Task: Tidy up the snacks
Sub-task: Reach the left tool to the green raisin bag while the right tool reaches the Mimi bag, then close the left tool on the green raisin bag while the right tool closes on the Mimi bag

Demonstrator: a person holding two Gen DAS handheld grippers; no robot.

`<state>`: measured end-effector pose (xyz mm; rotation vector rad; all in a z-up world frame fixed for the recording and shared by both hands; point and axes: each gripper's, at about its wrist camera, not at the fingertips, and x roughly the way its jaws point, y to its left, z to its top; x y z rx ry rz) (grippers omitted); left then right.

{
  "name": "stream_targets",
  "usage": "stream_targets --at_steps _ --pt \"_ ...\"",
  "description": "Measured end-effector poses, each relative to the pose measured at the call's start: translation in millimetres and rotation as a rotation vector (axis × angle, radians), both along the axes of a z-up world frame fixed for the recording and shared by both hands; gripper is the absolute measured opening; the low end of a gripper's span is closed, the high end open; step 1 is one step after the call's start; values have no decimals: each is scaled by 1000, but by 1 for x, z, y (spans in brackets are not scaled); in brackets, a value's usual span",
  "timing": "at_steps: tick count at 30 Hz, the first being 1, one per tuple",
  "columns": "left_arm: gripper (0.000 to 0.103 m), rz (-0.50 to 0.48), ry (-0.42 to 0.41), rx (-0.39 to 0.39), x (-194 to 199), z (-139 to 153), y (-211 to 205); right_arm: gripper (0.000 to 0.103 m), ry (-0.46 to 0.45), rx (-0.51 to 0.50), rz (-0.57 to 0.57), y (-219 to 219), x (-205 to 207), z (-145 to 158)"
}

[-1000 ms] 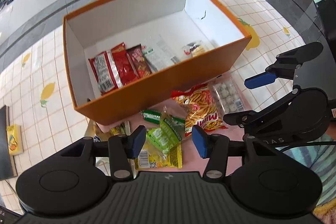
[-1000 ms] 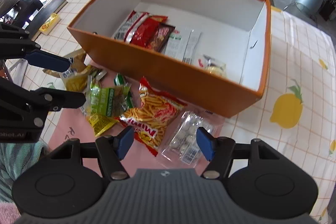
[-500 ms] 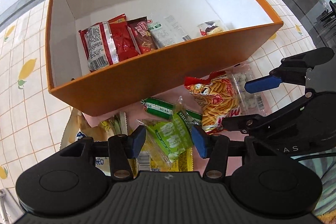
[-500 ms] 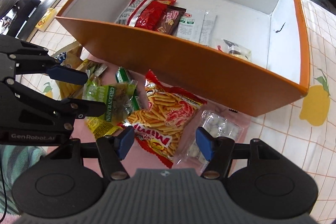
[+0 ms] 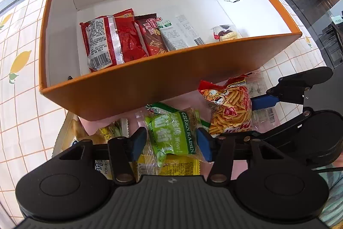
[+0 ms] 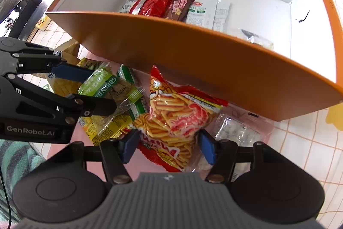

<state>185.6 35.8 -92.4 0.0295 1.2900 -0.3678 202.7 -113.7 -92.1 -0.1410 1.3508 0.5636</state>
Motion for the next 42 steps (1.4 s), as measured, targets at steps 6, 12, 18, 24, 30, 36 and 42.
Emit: stream_targets --at_steps 6,12,18,24,30,36,42 --pt "62 -8 4 16 1 -5 -7 52 8 4 4 0 -1 -3" --pt "56 -21 -2 33 -2 -3 -12 50 -9 -9 13 2 -2 -3" --pt "53 -17 -19 55 -4 -2 -15 48 -27 -22 32 4 -5 -3" --pt "48 16 -22 81 -4 1 -18 43 -42 -35 42 6 -7 0" --pt "46 27 -26 80 -11 9 -21 36 -88 -57 59 4 -15 12" --pt "46 -4 -18 105 -26 19 -26 36 -107 -72 58 -6 -24 26" --pt "46 -48 -19 132 -47 32 -33 35 -115 -96 88 -14 -43 44"
